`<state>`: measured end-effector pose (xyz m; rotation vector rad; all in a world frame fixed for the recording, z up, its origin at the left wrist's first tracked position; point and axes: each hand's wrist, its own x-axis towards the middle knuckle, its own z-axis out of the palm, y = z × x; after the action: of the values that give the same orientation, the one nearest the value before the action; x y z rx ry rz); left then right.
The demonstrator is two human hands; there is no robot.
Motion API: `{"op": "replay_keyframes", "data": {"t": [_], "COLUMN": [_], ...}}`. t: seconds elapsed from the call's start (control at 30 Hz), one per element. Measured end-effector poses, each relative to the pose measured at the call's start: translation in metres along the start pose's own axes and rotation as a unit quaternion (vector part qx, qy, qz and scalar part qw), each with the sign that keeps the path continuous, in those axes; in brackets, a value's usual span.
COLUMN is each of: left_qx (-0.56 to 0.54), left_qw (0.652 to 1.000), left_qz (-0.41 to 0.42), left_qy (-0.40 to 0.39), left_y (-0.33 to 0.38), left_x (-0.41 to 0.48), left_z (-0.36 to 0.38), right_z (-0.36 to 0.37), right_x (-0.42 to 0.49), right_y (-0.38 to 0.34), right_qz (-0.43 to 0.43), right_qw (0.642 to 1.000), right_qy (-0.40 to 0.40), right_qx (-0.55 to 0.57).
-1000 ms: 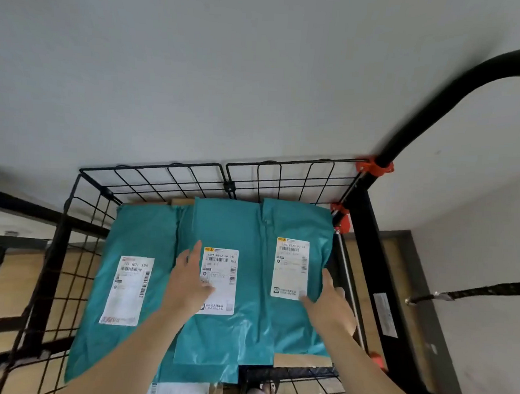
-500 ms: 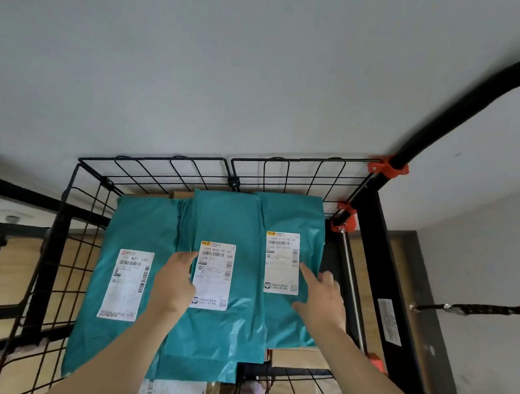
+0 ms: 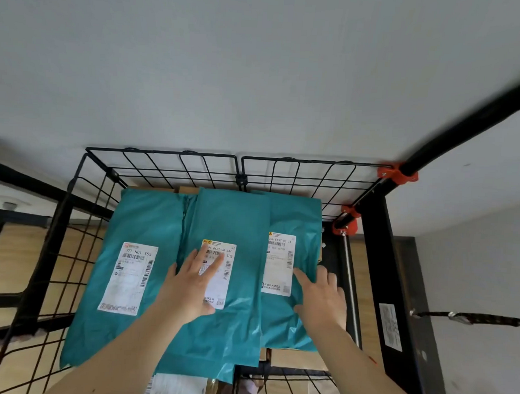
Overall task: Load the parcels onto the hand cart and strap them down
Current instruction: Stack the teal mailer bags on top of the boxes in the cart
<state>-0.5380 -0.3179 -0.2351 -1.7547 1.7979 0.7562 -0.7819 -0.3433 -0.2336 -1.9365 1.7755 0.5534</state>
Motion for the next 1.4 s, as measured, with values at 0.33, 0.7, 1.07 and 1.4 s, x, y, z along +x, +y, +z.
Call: {"op": "replay_keyframes", "data": {"t": [0.33,0.7,1.07,1.4], "left_qx": [-0.061,-0.131,-0.196,-0.253], "left_qw": [0.995,0.982,0.944,0.907], "left_qz": [-0.012,0.023,0.04,-0.058], "left_qy": [0.079,0.136,0.261,0.332], "left_y": [-0.016,-0.088,-0.224,-0.366], "left_x": [-0.026,-0.126,-0.268,-0.374], "left_z": [-0.031,-0.064,-0.039,0.01], "right_z": [-0.019,-0.073,-0.081,-0.067], "right_x": [-0.029,-0.092,-0.19,-0.248], "right_y": [-0.004,-0.1,-0.299,-0.477], "right_qz": [0.048,-0.022,-0.156,-0.294], "right_qw": [0.998,0.994,0.962,0.929], "right_qy": [0.015,0.051,0.143,0.154], "right_qx": [0.03,0.092,0.171,0.167]}}
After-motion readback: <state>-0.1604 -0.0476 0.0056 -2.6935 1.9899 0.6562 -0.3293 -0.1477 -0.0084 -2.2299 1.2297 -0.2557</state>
